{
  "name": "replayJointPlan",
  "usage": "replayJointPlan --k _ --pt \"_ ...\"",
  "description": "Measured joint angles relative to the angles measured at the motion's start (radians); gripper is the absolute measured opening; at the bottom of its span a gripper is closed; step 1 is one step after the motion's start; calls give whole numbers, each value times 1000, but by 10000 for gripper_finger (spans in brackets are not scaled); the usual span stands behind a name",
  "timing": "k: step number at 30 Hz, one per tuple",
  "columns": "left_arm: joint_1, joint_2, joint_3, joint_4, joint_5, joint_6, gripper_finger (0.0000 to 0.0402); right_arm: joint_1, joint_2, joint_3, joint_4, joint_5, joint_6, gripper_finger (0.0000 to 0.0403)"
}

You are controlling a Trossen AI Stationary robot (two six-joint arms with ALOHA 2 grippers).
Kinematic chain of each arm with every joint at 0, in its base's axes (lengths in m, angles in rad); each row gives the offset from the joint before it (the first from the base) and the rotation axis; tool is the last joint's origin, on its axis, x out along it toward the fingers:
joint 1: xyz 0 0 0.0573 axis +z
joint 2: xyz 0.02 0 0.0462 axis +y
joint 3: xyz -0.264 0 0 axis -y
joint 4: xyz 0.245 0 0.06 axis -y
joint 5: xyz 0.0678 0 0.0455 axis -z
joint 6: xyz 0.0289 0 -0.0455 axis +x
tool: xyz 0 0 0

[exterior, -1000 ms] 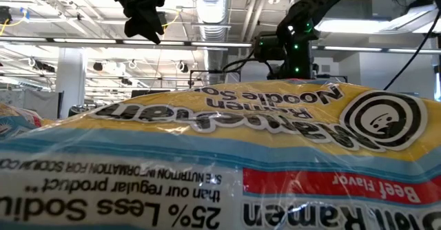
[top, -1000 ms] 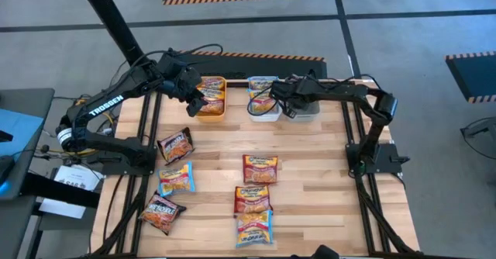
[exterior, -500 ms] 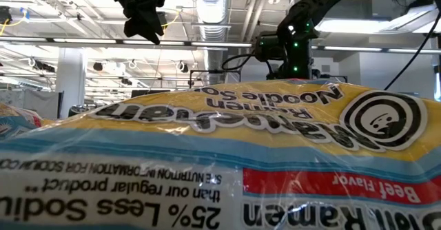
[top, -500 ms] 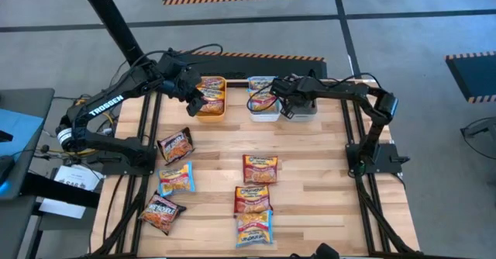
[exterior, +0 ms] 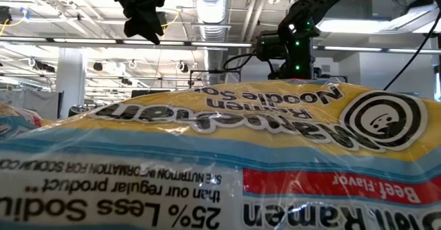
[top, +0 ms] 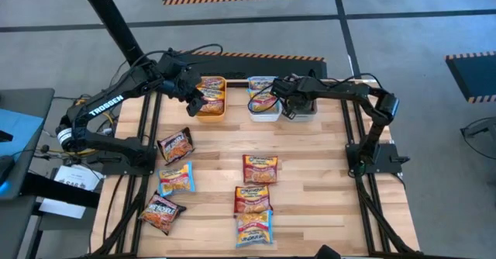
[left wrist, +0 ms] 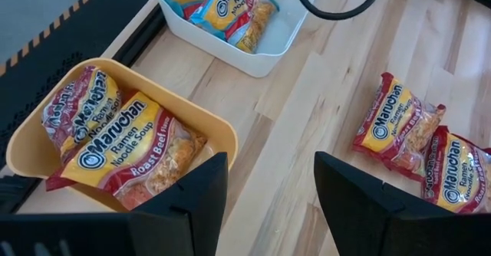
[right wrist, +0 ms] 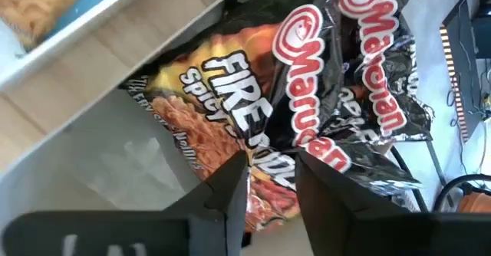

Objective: Sort Maruchan noodles
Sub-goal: Put the black noodle pack into the gray bin, then put the blue noodle pack into the white bin

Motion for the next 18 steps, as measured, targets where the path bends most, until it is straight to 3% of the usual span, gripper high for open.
replayJointPlan --k 12,18 --pt "0 0 0 0 -1 -37 181 23 -78 14 -31 -1 0 166" --pt "0 0 0 -19 -27 -61 181 46 -135 57 -53 -71 0 166"
